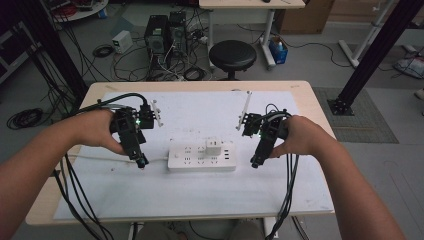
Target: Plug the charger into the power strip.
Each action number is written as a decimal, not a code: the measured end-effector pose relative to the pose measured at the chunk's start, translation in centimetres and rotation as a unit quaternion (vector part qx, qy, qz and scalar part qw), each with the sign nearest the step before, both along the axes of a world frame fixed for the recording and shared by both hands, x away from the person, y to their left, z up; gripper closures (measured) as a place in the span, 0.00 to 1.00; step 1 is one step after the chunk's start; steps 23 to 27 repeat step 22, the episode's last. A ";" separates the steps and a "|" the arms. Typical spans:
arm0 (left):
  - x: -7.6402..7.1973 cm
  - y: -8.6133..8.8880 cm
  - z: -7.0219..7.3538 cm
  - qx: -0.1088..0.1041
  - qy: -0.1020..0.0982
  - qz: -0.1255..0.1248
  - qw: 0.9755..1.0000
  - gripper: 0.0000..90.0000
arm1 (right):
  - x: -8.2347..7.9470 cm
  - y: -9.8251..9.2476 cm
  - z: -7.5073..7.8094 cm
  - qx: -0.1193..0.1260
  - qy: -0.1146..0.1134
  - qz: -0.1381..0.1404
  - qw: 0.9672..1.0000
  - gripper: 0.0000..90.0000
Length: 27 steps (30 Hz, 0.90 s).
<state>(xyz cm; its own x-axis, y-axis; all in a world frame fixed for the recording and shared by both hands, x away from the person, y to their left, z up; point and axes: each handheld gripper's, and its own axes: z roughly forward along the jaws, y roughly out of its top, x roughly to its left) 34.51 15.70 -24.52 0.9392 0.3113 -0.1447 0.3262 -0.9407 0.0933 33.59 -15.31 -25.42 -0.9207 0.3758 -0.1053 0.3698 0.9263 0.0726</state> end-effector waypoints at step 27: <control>-0.2 0.1 0.1 -0.005 -0.005 0.003 1.000 0.24 | 0.0 0.1 -0.1 0.001 0.002 0.001 1.000 0.14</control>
